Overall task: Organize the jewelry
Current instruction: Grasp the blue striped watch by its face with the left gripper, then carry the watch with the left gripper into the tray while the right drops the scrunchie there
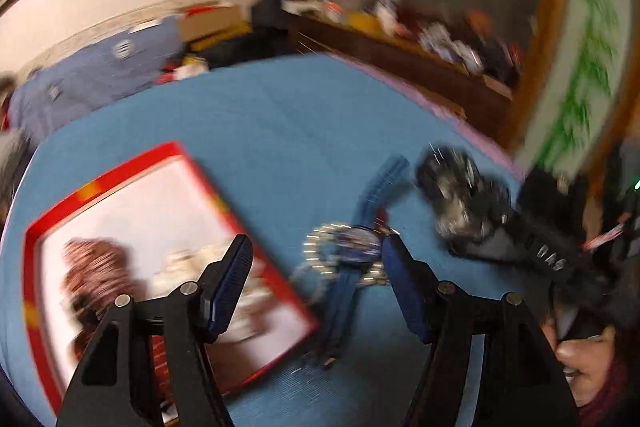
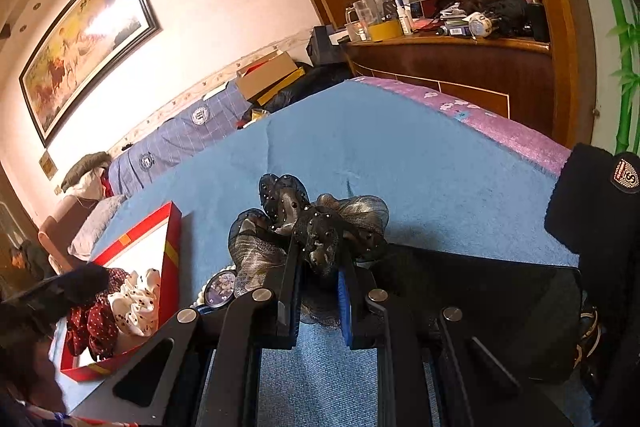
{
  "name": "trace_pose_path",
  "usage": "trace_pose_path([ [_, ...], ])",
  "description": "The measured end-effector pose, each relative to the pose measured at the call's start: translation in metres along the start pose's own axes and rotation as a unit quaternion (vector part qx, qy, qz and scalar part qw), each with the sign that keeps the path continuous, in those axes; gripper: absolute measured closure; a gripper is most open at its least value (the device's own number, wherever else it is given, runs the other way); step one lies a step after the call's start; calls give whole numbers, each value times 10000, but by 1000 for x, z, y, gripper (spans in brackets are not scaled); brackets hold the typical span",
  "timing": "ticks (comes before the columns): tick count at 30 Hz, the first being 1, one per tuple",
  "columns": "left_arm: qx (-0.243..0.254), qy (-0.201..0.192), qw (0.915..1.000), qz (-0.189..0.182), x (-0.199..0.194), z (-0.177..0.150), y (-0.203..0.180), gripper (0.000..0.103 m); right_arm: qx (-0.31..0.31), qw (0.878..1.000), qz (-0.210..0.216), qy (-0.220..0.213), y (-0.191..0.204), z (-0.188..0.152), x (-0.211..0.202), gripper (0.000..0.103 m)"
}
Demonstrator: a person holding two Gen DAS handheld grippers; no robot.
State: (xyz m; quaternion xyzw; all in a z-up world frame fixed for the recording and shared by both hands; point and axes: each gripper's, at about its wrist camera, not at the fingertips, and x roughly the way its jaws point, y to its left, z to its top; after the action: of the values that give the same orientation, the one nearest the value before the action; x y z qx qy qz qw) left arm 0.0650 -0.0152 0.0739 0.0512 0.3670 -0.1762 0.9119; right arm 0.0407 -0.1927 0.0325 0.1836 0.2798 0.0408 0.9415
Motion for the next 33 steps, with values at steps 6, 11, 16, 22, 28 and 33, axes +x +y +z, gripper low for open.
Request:
trace_pose_path([
  [6,193,718,9971,173,74,3,-28,51,120,9998,126,-4,-7,1,-3,87],
  [11,97,885,9960,66,100,1,-31,63,75,9996,286,41,-3,0,-2,87],
  [16,54,655,9977,155,91,-3,-34,64,49,9994,354,36,-3,2,-1,87],
  [22,-178,46,9998,120,34,-8,-15,64,2,9994,346,-8,-4,2,-2,87],
  [28,-275,-687,9956,578,-23,-21,5,64,-303,9988,377,-70,6,1,-3,87],
  [33,-303,-850,9928,783,-30,-29,16,64,-516,9979,394,-33,15,-2,-1,87],
])
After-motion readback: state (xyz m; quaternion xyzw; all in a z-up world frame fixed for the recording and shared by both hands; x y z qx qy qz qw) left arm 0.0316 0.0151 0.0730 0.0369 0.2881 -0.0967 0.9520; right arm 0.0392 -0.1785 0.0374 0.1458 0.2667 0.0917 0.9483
